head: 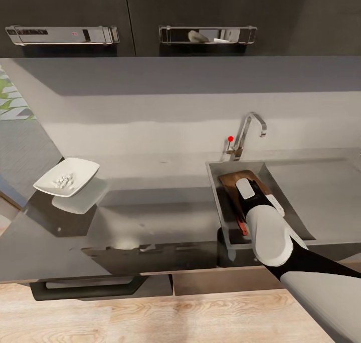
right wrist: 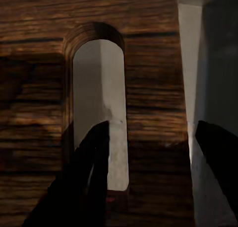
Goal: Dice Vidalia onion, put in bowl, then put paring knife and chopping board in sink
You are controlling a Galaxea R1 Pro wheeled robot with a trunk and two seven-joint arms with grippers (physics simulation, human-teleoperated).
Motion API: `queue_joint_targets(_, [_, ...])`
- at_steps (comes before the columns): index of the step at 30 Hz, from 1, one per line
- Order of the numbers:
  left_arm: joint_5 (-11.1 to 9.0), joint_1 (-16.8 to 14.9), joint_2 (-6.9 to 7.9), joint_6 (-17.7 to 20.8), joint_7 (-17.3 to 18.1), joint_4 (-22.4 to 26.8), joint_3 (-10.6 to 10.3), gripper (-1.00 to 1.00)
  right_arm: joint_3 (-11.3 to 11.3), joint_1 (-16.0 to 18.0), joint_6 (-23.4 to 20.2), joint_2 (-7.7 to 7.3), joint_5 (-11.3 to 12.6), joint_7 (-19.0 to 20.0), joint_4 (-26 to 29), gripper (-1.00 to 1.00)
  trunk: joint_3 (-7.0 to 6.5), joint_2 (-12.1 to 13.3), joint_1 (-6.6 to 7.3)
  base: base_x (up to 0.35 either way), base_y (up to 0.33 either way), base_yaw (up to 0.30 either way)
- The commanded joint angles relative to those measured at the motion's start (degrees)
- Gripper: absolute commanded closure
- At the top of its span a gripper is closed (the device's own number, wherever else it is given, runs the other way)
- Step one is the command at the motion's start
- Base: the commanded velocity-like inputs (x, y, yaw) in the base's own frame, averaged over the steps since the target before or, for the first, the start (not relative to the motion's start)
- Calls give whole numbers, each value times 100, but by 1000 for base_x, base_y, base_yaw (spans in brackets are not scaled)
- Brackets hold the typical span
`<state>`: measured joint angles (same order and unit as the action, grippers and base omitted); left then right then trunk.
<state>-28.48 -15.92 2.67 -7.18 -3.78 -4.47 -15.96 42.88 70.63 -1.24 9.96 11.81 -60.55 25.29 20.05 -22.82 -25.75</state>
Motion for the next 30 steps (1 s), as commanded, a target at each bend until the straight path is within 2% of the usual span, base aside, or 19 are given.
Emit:
queue_joint_targets(1, [-35,-8,-3,-31,0,-19,-48,-100,11,4,-15,3,13,-13,7,-100,10,-10,-3,0,0,0])
queue_joint_targets(17, [-35,-8,-3,-32,0,-19,-48,-100,-15,4,-9,3,22,-54,56,-100,10,-10,-3,0,0,0])
queue_joint_targets(20, [-35,-8,-3,-30,0,-19,-48,-100,-220,4,-39,3,25,-68,181,-100,10,-10,-3,0,0,0])
queue_joint_targets(23, [-35,-8,-3,-29,0,-19,-48,-100,-840,4,-260,3,56,-76,698,-100,10,-10,-3,0,0,0])
queue_joint_targets(25, [-35,-8,-3,-29,0,-19,-48,-100,-1350,4,-662,3,147,-78,1164,-100,10,-10,-3,0,0,0])
queue_joint_targets(26, [-35,-8,-3,-29,0,-19,-48,-100,-1670,4,-1024,3,348,-79,1513,-100,10,-10,-3,0,0,0])
queue_joint_targets(30, [-35,-8,-3,-29,0,-19,-48,-100,-2501,4,-1989,3,1342,-76,2312,-100,10,-10,-3,0,0,0])
